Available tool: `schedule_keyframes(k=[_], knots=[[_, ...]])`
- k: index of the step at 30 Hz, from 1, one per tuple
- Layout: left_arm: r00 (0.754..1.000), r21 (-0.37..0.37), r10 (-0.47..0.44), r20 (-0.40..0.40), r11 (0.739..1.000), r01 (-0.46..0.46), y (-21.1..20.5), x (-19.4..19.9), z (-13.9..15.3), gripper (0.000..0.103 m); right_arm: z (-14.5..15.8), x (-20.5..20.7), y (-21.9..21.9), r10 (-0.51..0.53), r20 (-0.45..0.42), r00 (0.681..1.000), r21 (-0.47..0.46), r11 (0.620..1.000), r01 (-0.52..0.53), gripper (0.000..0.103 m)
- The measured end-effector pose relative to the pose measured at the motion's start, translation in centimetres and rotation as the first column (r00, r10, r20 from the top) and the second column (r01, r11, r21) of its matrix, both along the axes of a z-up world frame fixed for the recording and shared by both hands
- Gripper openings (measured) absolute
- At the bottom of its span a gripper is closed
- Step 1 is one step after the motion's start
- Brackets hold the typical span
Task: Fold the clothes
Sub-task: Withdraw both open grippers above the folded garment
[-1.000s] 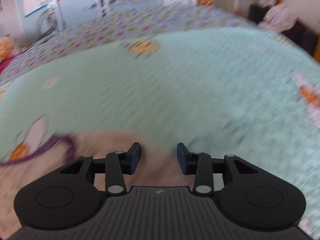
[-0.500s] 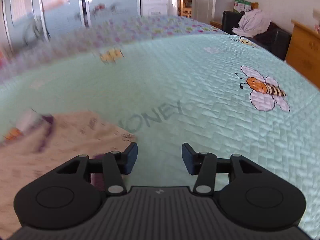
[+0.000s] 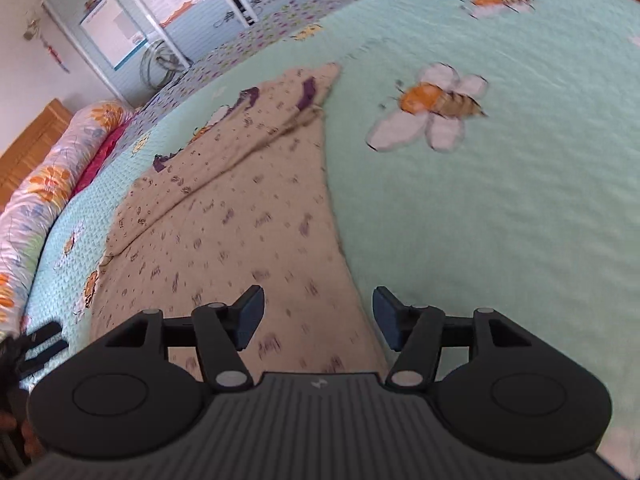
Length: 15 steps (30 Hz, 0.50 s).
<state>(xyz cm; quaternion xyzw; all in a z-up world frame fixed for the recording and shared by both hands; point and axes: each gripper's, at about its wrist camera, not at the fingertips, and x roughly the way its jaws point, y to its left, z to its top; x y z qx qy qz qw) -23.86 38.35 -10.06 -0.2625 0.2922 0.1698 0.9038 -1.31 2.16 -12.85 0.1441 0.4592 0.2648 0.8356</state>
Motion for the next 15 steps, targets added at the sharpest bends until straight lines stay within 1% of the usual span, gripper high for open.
schedule_keyframes(k=[1, 3, 5, 8, 12, 15], knots=[[1.000, 0.003, -0.004, -0.018, 1.000, 0.004, -1.0, -0.6, 0.2, 0.096, -0.1, -0.5, -0.7, -0.014, -0.014, 1.000, 0.013, 1.000, 0.015, 0.061], [0.999, 0.032, -0.013, -0.051, 0.999, 0.015, -3.0, -1.0, 1.1, 0.096, 0.3, -1.6, -1.6, -0.030, -0.019, 0.999, 0.060, 0.998, 0.031, 0.061], [0.997, 0.057, -0.028, -0.077, 0.998, 0.032, -4.7, -0.8, 1.8, 0.096, 1.0, -3.0, -1.7, -0.007, 0.000, 1.000, 0.098, 0.995, 0.007, 0.061], [0.992, 0.086, -0.054, -0.114, 0.994, 0.064, -7.0, -0.3, 2.7, 0.096, 2.0, -5.5, -0.1, 0.056, 0.047, 0.997, 0.054, 0.997, -0.058, 0.063], [0.983, 0.087, -0.092, -0.158, 0.991, 0.107, -9.4, 0.5, 2.6, 0.096, 2.5, -8.4, 1.9, 0.143, 0.092, 0.985, -0.011, 0.990, -0.143, 0.067], [0.973, 0.090, -0.132, -0.190, 0.984, 0.151, -11.1, 1.0, 1.8, 0.096, 2.6, -10.4, 3.3, 0.209, 0.118, 0.971, -0.058, 0.977, -0.203, 0.069]])
